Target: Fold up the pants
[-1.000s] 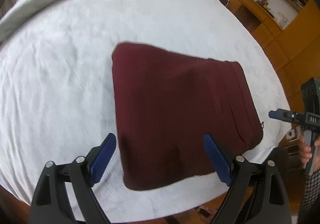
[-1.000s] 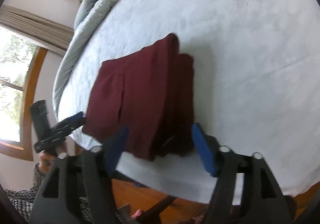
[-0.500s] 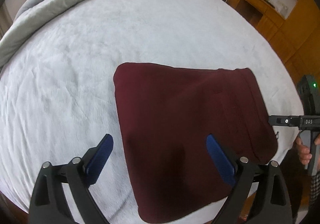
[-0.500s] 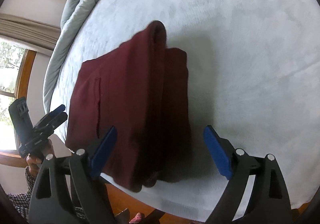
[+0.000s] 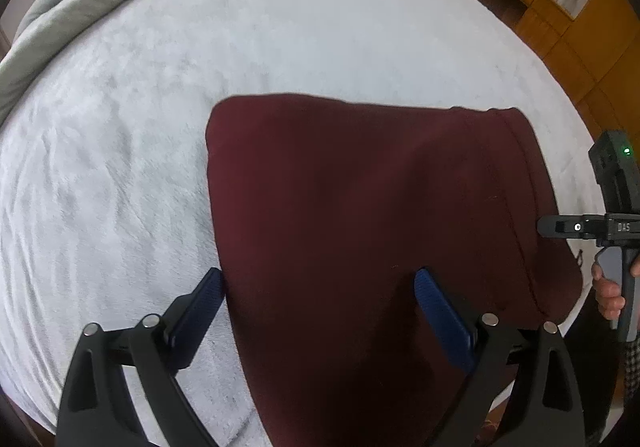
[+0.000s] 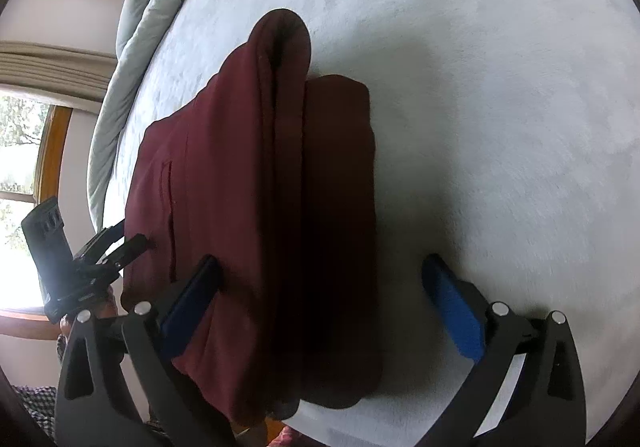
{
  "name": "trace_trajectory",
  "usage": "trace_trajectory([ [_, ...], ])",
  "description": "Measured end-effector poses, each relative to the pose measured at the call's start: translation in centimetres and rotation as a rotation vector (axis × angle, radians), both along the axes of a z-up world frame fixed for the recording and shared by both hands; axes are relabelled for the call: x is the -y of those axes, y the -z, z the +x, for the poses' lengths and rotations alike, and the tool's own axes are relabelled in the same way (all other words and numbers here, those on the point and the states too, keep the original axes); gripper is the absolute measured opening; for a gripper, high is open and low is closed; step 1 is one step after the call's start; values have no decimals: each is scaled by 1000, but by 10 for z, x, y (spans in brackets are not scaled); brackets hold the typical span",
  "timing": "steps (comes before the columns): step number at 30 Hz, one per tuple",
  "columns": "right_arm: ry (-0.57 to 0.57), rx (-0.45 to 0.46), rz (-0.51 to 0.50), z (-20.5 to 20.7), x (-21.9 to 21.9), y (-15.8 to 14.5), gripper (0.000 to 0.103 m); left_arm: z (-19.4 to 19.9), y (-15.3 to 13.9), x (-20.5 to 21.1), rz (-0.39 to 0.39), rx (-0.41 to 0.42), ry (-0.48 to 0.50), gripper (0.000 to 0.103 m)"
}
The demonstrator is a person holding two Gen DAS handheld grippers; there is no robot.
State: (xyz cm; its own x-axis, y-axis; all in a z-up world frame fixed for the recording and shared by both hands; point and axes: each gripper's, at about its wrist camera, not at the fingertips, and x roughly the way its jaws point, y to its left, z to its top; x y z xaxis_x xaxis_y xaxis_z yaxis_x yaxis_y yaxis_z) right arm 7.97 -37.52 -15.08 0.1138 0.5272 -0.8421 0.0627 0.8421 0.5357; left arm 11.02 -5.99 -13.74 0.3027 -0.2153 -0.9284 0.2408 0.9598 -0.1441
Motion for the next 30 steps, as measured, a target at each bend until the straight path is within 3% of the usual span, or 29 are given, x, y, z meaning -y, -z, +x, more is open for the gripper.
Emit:
trace_trajectory([
  [10, -19, 14, -22, 5, -4, 0, 101, 9, 17, -4, -71, -63, -9, 99],
  [16, -20, 27, -45, 4, -12, -5, 99, 17, 39, -23, -226, -192, -65, 100],
  [17, -26, 30, -47, 3, -13, -6, 94, 18, 43, -29, -285, -215, -81, 98],
  [18, -35, 43, -39, 2, -15, -10, 79, 19, 45, -32, -319, -232, -89, 96],
  [19, -42, 49, -16, 3, -15, -12, 73, 19, 46, -34, -338, -246, -92, 95],
  [20, -42, 48, -9, 3, -16, -15, 72, 19, 46, -35, -361, -257, -88, 87],
  [25, -21, 21, 21, 9, -13, -10, 74, 24, 53, -39, -404, -311, -100, 85],
  [27, -14, 9, 33, 12, -13, -7, 73, 30, 53, -41, -414, -330, -117, 79],
  [28, -13, 9, 32, 13, -13, -7, 71, 32, 52, -42, -412, -332, -124, 76],
  [30, -18, 18, 29, 11, -14, -14, 51, 30, 49, -45, -401, -326, -145, 56],
])
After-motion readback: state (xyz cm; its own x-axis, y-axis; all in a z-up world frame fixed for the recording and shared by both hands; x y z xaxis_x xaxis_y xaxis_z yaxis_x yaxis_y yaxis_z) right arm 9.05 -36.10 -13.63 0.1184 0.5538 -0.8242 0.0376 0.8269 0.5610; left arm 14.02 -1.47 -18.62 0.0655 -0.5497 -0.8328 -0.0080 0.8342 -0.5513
